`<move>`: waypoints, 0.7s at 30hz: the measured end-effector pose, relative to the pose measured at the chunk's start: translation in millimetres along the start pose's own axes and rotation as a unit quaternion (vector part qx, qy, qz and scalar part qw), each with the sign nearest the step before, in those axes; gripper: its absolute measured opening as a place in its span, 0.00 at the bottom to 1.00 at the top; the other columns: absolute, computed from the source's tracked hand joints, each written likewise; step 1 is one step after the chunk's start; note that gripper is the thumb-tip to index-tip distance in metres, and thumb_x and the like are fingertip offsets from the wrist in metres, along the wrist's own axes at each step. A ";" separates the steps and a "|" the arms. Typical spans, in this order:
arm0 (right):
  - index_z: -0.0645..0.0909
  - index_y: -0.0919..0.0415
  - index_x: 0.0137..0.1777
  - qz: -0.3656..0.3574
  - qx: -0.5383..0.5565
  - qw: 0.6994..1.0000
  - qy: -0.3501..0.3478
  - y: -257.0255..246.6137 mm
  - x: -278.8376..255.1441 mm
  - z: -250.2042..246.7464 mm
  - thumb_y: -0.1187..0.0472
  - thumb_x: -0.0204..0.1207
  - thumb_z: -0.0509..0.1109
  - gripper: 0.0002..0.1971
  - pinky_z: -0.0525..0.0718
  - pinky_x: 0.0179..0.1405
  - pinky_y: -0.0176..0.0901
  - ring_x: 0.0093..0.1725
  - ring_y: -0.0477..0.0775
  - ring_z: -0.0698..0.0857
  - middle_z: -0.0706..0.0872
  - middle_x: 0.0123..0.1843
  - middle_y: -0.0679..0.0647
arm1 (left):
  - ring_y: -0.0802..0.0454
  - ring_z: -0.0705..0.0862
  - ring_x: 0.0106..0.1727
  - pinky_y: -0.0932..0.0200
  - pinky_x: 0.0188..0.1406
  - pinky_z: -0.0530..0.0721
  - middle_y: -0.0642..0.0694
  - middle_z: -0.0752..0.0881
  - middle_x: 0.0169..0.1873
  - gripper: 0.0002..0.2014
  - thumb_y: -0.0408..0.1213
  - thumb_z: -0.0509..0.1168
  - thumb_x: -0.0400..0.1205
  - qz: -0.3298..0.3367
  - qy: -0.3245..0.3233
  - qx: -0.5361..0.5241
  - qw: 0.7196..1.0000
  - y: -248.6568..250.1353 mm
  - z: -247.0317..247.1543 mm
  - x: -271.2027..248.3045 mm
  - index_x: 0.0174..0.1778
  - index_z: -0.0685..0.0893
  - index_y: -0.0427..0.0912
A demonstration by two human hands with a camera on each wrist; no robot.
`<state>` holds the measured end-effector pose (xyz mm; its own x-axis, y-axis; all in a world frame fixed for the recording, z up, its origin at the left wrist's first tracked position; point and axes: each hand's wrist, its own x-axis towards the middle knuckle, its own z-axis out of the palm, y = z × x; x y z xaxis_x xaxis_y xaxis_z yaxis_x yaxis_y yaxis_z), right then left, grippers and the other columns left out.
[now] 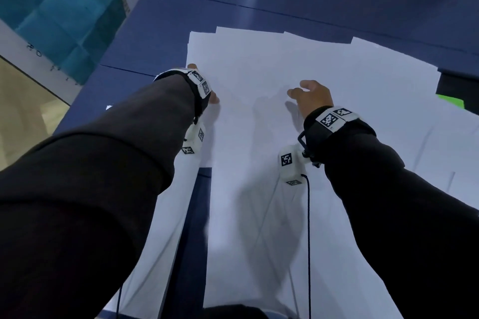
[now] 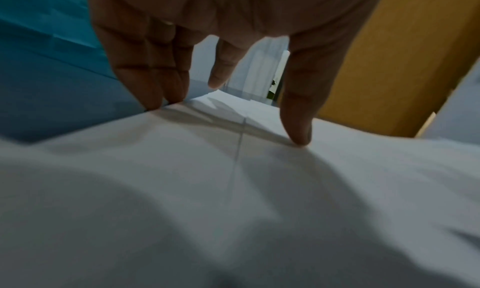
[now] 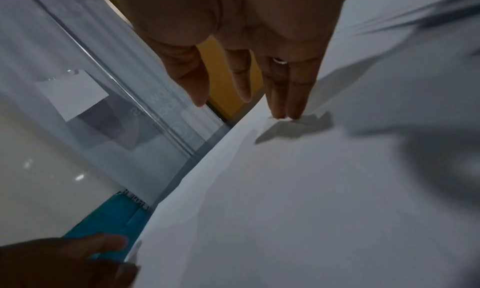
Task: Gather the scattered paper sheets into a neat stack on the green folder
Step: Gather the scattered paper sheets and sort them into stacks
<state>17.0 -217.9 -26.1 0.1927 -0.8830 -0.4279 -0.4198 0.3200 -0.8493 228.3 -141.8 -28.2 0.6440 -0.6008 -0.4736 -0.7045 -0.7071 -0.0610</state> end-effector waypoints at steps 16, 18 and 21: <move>0.78 0.60 0.64 0.046 0.101 0.994 0.016 -2.7 14.0 0.5 0.59 0.72 0.73 0.20 0.81 0.45 0.43 0.40 0.50 0.85 0.78 0.37 0.50 | 0.37 0.74 0.70 0.46 0.68 0.73 0.39 0.74 0.64 0.29 0.50 0.67 0.78 0.034 -0.018 0.076 0.996 -2.1 -18.4 -8.2 0.73 0.69 0.41; 0.78 0.59 0.63 0.050 0.107 0.993 0.009 -2.6 12.2 -0.7 0.59 0.73 0.72 0.18 0.78 0.39 0.42 0.41 0.48 0.86 0.77 0.36 0.50 | 0.38 0.77 0.67 0.48 0.65 0.74 0.40 0.77 0.65 0.28 0.51 0.68 0.77 0.034 -0.021 0.055 0.998 -2.0 -22.1 -6.8 0.69 0.73 0.40; 0.78 0.58 0.60 0.047 0.104 0.993 0.005 -2.5 11.1 -2.0 0.60 0.74 0.71 0.15 0.76 0.36 0.40 0.37 0.45 0.83 0.76 0.35 0.51 | 0.39 0.78 0.66 0.49 0.65 0.75 0.41 0.79 0.65 0.27 0.53 0.68 0.76 0.051 -0.016 0.056 0.997 -0.1 -18.4 -2.3 0.67 0.76 0.42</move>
<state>18.5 -229.3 -28.1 0.1516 -0.8490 -0.5062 -0.2428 0.4645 -0.8517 232.4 -147.2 -11.0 0.5586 -0.6534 -0.5109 -0.7960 -0.5956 -0.1085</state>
